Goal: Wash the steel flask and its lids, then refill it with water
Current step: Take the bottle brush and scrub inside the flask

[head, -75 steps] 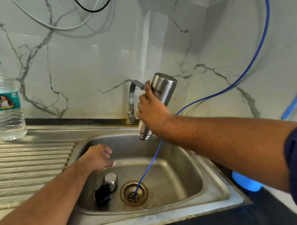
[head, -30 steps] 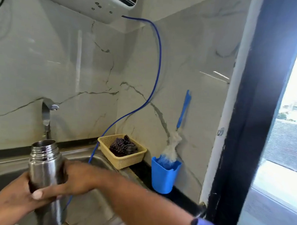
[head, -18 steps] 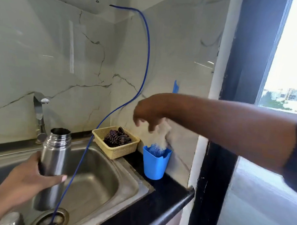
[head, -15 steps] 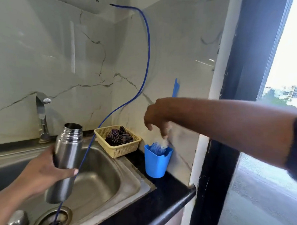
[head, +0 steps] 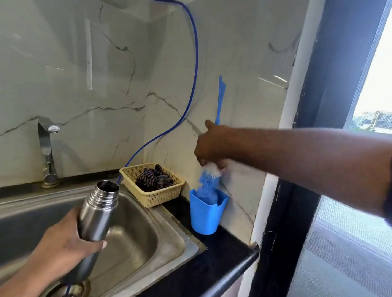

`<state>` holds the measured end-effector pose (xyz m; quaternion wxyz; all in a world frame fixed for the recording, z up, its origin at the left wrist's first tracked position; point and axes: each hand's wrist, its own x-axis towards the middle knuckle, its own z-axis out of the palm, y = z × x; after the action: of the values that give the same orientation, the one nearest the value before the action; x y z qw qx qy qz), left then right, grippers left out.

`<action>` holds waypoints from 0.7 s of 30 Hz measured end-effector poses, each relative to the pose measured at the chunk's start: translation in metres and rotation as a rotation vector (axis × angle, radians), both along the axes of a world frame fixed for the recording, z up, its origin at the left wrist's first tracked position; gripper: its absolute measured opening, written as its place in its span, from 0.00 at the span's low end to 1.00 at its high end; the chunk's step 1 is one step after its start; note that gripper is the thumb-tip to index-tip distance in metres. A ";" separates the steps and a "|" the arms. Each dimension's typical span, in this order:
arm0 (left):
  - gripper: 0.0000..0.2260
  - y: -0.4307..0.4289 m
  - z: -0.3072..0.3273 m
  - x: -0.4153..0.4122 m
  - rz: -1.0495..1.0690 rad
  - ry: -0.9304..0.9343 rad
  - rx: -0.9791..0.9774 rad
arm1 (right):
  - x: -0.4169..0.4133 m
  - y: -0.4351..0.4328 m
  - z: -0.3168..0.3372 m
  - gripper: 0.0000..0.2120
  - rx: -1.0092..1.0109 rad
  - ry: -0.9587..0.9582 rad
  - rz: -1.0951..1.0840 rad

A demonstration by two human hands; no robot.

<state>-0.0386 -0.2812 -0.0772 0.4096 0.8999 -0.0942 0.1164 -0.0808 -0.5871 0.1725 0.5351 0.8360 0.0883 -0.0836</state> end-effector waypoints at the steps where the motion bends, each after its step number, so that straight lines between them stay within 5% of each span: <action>1: 0.38 0.001 -0.002 0.002 0.004 0.001 -0.008 | -0.002 0.002 0.009 0.28 0.000 -0.020 -0.004; 8: 0.35 0.007 -0.005 0.009 0.022 0.018 -0.029 | -0.007 0.011 0.017 0.34 0.005 -0.042 -0.043; 14: 0.35 0.010 -0.006 0.011 0.037 0.037 -0.037 | 0.001 0.003 -0.035 0.26 0.060 0.043 -0.062; 21: 0.39 0.012 -0.004 0.010 0.033 0.035 -0.061 | 0.003 -0.007 -0.037 0.27 0.024 0.033 -0.072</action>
<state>-0.0291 -0.2696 -0.0808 0.4364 0.8904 -0.0684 0.1101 -0.0774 -0.5939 0.1353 0.5202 0.8435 0.0679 -0.1153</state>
